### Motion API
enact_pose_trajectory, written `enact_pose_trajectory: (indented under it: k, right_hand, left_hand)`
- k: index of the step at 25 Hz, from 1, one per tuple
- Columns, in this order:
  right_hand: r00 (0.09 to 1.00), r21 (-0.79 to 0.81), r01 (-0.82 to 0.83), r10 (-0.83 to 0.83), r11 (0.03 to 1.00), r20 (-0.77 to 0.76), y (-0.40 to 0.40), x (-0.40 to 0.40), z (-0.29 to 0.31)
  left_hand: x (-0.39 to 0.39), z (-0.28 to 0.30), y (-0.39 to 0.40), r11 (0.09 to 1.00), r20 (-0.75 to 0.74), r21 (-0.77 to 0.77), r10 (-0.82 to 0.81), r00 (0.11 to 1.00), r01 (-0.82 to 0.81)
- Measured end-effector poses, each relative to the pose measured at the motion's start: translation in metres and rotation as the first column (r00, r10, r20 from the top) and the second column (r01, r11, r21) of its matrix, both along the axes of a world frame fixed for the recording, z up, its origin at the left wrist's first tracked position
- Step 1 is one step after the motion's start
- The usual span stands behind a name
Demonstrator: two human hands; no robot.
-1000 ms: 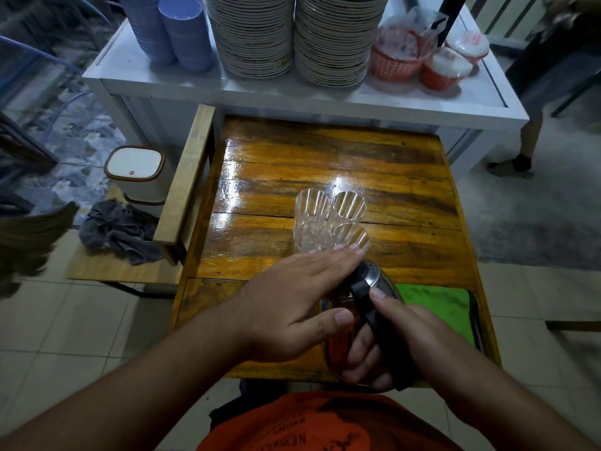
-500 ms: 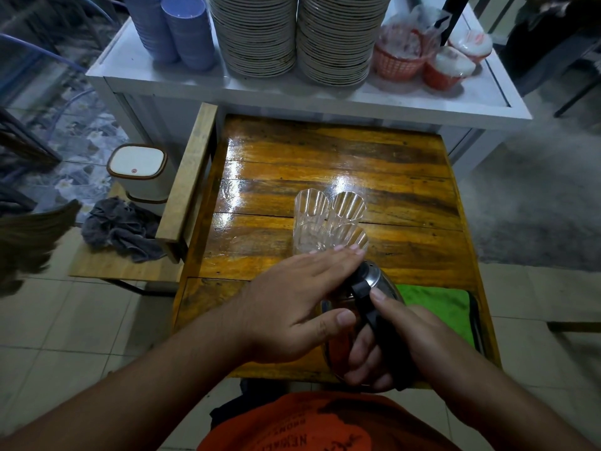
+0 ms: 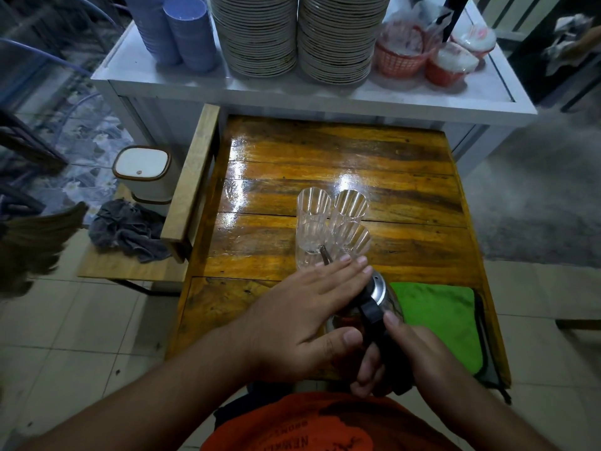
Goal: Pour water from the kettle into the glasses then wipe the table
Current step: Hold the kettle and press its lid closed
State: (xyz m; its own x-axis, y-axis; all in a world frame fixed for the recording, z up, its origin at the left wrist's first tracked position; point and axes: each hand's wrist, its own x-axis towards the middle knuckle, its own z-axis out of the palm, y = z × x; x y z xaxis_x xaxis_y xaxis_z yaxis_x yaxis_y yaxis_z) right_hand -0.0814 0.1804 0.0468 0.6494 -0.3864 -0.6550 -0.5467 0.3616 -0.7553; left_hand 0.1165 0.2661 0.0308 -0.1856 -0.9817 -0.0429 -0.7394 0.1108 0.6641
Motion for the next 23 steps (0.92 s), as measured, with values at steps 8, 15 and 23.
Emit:
enact_pose_trajectory:
  k: [8, 15, 23]
  right_hand:
    - [0.995, -0.024, 0.030, -0.027, 0.999, 0.099, 0.002, -0.008, -0.013]
    - [0.991, -0.026, 0.067, -0.063, 0.997, 0.117, -0.001, -0.006, -0.008]
    - [0.989, -0.038, 0.110, -0.106, 0.993, 0.106, -0.010, 0.018, 0.015]
  left_hand:
    - [-0.009, 0.002, 0.001, 1.000, 0.041, -0.019, -0.011, 0.999, 0.012]
    - [-0.012, 0.012, -0.001, 0.996, 0.029, -0.090, 0.019, 0.999, -0.016]
    - [0.008, 0.021, -0.023, 0.985, 0.051, -0.166, 0.045, 0.998, -0.036]
